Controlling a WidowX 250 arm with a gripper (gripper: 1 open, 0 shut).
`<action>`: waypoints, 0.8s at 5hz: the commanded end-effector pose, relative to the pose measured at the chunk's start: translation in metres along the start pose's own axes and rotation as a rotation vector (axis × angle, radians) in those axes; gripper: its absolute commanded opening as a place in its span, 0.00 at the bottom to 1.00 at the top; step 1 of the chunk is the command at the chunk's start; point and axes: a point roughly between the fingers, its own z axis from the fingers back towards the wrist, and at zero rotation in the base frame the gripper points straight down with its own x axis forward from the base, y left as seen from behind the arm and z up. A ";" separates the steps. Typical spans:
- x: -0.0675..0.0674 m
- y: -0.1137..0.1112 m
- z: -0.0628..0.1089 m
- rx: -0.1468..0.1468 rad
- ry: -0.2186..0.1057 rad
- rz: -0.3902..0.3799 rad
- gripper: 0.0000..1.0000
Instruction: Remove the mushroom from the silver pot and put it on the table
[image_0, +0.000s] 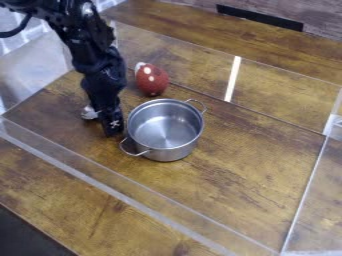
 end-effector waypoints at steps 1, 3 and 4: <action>0.009 0.016 0.008 0.052 -0.024 0.085 1.00; 0.007 0.019 0.007 0.060 -0.009 0.183 1.00; 0.006 0.017 0.008 0.054 -0.015 0.199 0.00</action>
